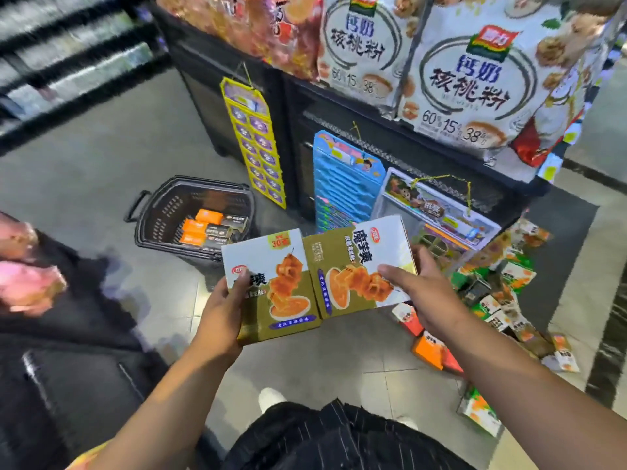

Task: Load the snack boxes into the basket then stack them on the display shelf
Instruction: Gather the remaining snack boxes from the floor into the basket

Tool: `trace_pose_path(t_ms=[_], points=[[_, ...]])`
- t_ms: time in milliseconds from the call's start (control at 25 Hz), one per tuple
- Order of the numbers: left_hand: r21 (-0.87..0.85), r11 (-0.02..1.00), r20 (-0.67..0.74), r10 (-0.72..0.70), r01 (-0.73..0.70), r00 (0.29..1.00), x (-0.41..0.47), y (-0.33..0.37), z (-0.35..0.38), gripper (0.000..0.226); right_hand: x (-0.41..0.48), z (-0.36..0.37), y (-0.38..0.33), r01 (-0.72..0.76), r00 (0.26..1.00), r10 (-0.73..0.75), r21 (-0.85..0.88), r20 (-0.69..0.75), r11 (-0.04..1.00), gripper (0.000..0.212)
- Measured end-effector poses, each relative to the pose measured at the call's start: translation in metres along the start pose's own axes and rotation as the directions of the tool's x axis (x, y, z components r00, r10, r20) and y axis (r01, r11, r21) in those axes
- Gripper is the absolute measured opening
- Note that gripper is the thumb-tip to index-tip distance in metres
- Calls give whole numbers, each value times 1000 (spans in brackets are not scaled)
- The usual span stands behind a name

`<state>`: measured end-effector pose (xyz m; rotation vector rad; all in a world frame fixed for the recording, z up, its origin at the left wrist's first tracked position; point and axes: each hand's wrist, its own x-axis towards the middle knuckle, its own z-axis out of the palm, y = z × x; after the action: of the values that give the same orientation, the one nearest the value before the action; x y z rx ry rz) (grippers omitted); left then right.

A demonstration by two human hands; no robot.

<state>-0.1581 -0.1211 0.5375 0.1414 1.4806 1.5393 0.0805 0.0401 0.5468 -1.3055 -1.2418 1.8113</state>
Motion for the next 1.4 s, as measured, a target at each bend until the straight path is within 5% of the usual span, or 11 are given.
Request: trace_pose_path(t_ms=[320, 520, 600, 1000, 1400], points=[[43, 999, -158, 28, -22, 987, 56, 75, -136, 40, 37, 171, 5, -53, 996, 54, -11, 74, 999, 68], [12, 1000, -212, -16, 19, 977, 86, 99, -174, 31, 74, 226, 6, -100, 990, 100, -9, 100, 995, 51], [-7, 999, -245, -52, 52, 968, 103, 104, -186, 31, 94, 247, 8, -108, 988, 111, -29, 112, 994, 59], [-4, 990, -430, -128, 140, 894, 255, 164, -239, 31, 277, 355, -3, -14, 987, 58, -283, 148, 959, 56], [-26, 969, -481, -228, 246, 846, 399, 198, -268, 30, 440, 454, 16, -18, 973, 168, -680, 156, 733, 94]])
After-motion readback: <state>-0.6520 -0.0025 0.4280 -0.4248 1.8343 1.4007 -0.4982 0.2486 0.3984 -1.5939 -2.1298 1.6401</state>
